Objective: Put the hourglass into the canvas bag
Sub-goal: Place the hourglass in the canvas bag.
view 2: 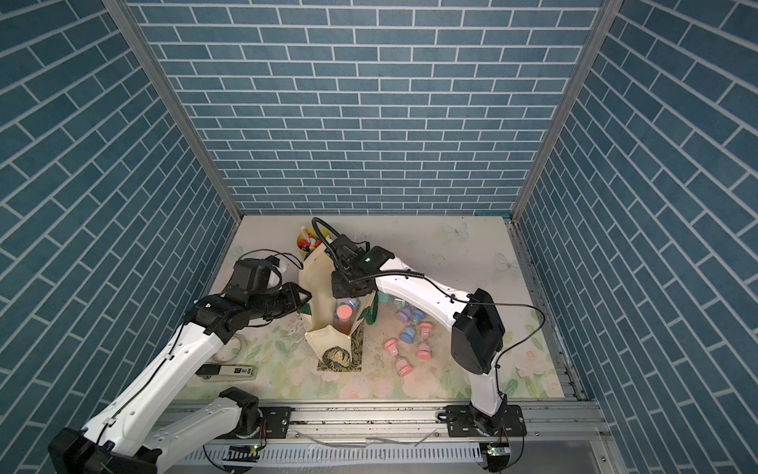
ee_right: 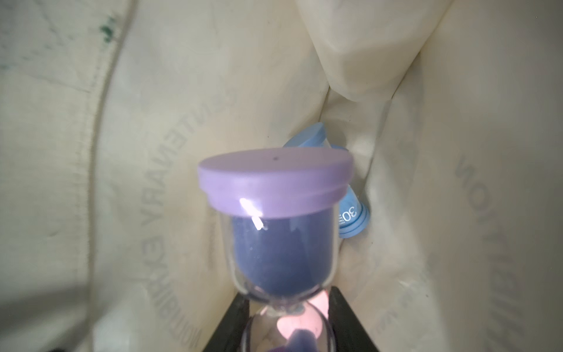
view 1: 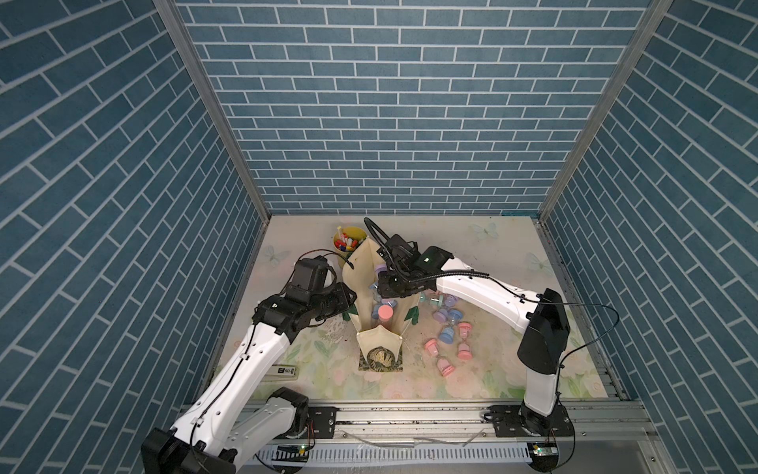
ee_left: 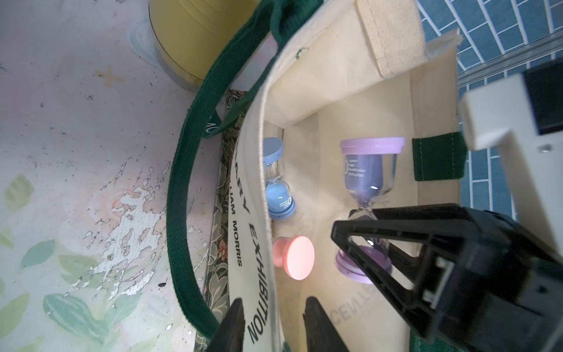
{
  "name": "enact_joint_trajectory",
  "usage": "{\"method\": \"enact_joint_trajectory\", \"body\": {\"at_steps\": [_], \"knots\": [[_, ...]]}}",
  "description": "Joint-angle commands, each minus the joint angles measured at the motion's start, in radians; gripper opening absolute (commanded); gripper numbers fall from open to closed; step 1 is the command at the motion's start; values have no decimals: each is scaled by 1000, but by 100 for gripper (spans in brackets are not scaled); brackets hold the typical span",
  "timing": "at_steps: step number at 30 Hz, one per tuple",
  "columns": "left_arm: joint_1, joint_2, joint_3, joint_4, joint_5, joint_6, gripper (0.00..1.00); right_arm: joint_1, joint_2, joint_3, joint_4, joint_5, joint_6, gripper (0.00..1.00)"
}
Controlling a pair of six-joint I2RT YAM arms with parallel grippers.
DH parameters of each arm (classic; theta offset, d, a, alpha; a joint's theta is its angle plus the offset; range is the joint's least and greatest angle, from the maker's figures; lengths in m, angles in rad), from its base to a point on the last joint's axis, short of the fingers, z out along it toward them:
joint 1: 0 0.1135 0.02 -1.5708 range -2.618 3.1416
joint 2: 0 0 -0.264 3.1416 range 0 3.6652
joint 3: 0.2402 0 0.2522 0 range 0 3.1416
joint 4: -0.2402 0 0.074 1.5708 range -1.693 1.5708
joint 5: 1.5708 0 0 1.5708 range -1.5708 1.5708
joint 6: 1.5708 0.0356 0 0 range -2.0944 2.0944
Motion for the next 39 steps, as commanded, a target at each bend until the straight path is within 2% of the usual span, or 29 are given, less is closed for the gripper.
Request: {"method": "enact_joint_trajectory", "body": {"at_steps": [1, 22, 23, 31, 34, 37, 39], "knots": [[5, -12, -8, 10, 6, 1, 36, -4, 40, 40, -34, -7, 41, 0], [4, 2, -42, 43, 15, 3, 36, -44, 156, -48, -29, -11, 75, 0], [4, 1, -45, 45, 14, 2, 36, -44, 161, -48, -34, -10, 75, 3], [5, 0, -64, 55, 17, 4, 37, -45, 162, -27, -59, 21, 66, 49], [5, 6, -76, 64, 19, -1, 38, -44, 154, -3, -76, 28, 50, 64], [5, 15, -79, 75, 24, -5, 39, -41, 124, 9, -86, 45, 39, 73], [5, 23, -74, 77, 21, -2, 40, -40, 98, 14, -92, 58, 36, 74]]}}
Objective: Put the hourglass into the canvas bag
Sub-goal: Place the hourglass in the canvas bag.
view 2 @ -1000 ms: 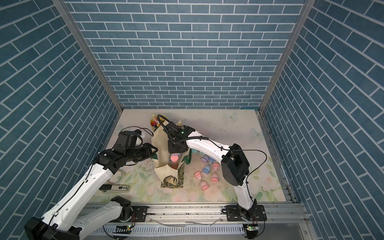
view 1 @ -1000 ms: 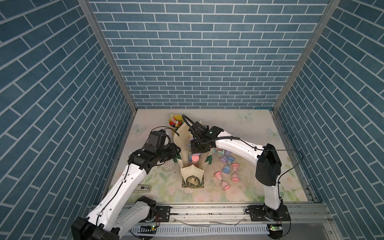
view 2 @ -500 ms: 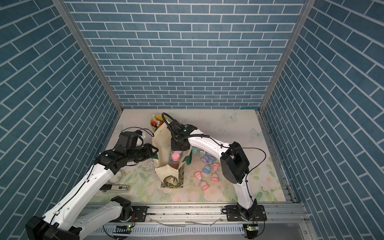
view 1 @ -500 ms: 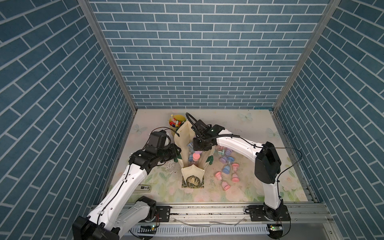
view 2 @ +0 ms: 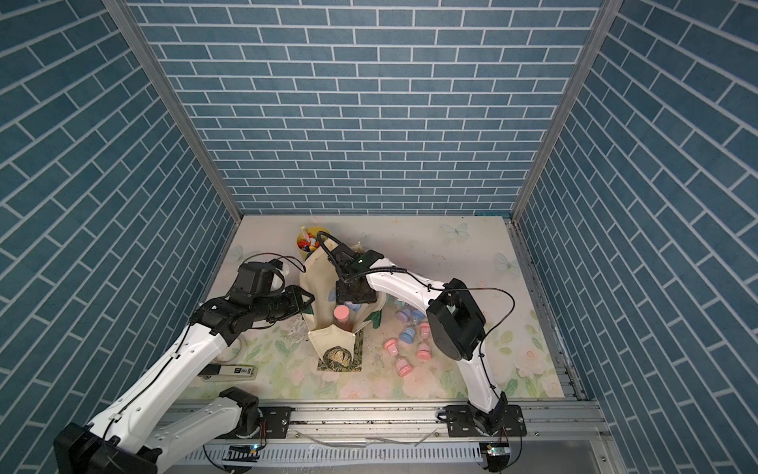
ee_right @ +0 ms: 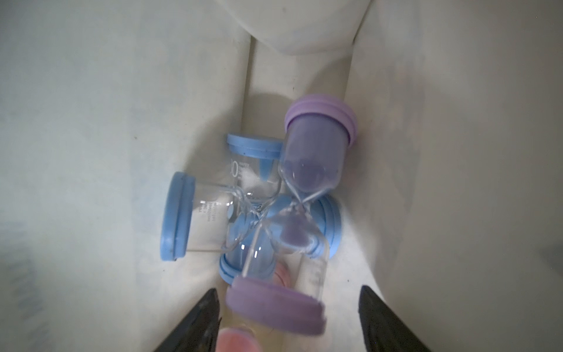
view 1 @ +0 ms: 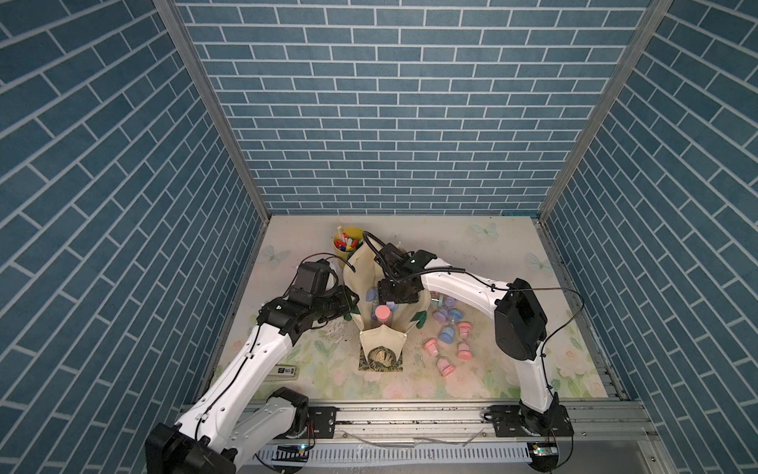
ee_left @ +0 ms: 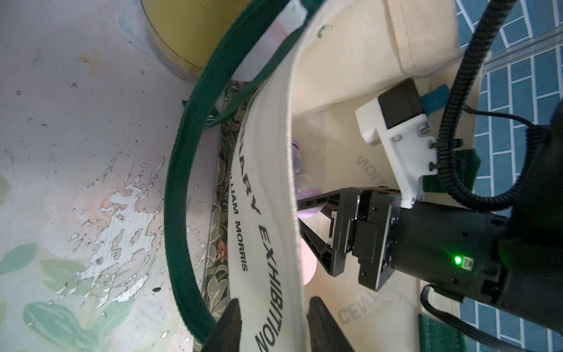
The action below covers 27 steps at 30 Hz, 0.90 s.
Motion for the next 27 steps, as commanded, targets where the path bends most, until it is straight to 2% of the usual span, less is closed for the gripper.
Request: {"method": "enact_joint_trajectory", "body": {"at_steps": [1, 9, 17, 27], "knots": [[4, 16, -7, 7, 0, 3, 41, 4, -58, 23, -63, 51, -8, 74], [4, 28, 9, 3, -1, 10, 43, 14, -222, 59, -87, 114, -61, 78], [5, 16, 37, -19, -15, 24, 45, -4, -457, -44, -98, 273, -81, 79], [5, -8, 47, -43, -12, 23, 45, -194, -705, -273, -138, 273, -71, 80]]}}
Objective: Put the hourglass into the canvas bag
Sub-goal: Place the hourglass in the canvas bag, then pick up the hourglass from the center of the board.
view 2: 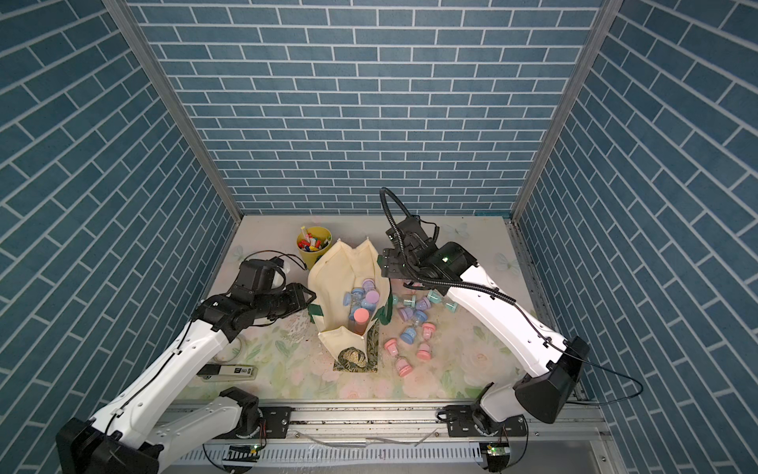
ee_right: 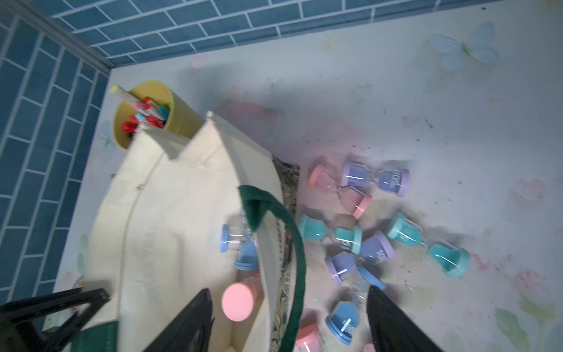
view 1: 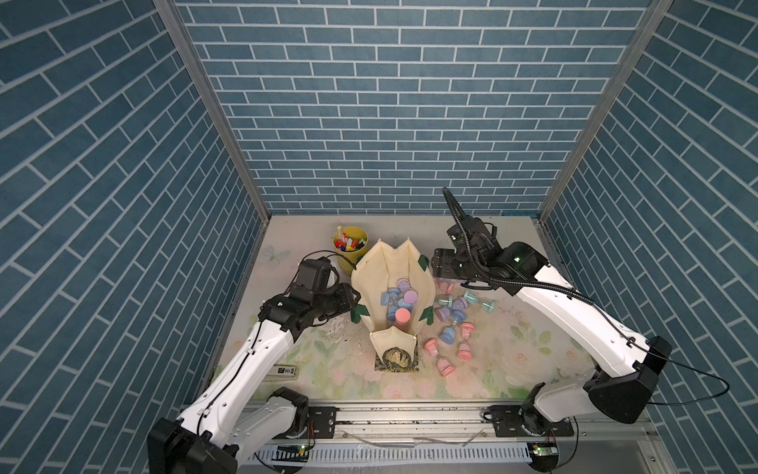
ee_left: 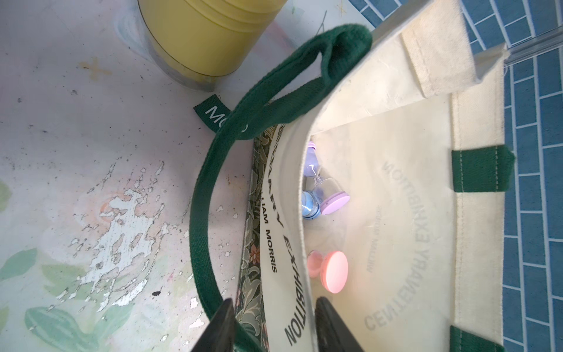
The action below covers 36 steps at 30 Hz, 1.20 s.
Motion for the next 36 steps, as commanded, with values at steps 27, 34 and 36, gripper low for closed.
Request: {"method": "enact_joint_trajectory", "body": {"at_steps": [27, 34, 36], "knots": [[5, -20, 17, -20, -3, 6, 37, -510, 204, -250, -15, -280, -315, 79], [5, -19, 8, -17, 1, 7, 37, -526, 311, -230, 7, -289, -359, 73], [4, -20, 2, -13, 2, 6, 37, -525, 332, -222, 6, -294, -368, 72]]}}
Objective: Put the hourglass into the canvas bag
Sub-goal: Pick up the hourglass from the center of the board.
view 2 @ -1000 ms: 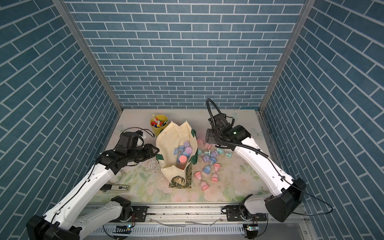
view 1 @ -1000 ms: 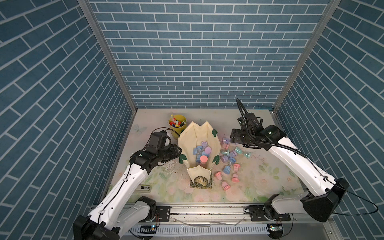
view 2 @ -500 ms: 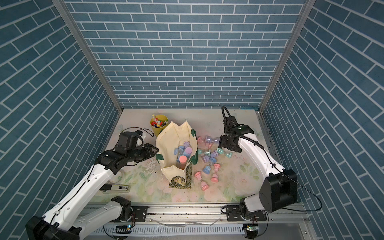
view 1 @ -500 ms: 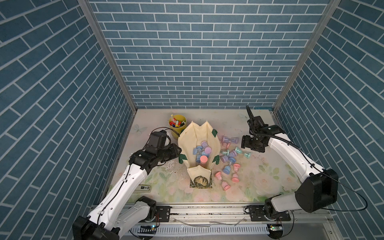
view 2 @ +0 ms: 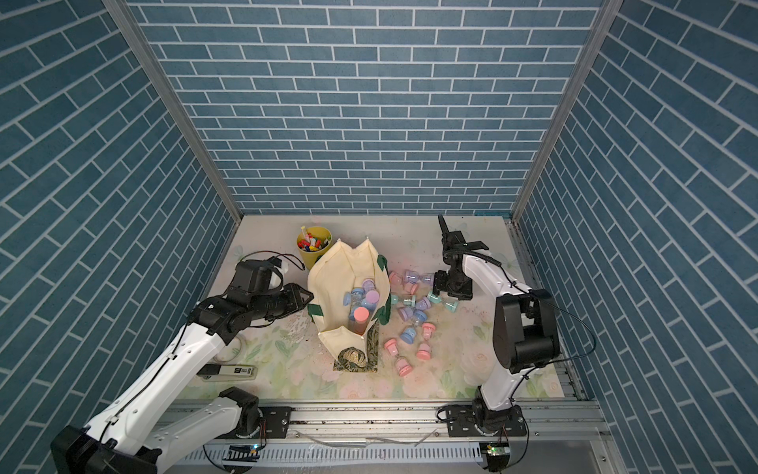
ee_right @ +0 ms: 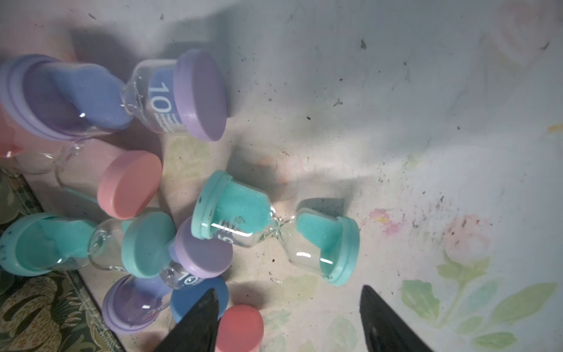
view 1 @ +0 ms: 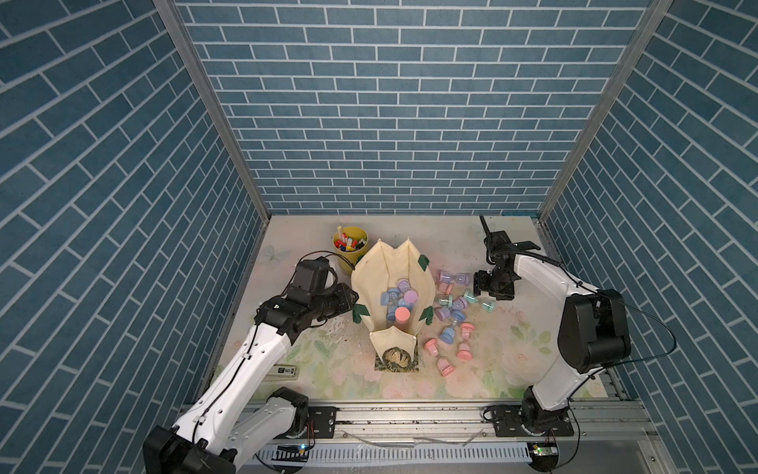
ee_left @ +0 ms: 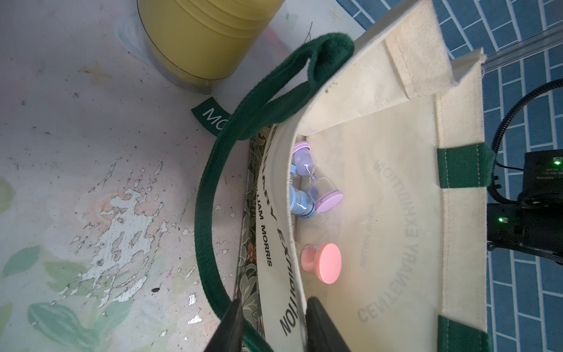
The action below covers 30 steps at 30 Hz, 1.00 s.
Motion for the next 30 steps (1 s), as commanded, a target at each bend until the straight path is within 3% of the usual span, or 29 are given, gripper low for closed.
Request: {"method": "enact_joint_trajectory", "body": {"at_steps": [1, 11, 30], "knots": [[5, 1, -8, 4, -1, 5, 37, -5, 28, 33, -1, -18, -56, 72], [5, 4, -15, 10, -1, 2, 37, -5, 97, -15, 44, -17, -61, 66], [5, 3, -37, 24, -5, -16, 36, -5, 102, -135, 96, -11, 0, 47]]}}
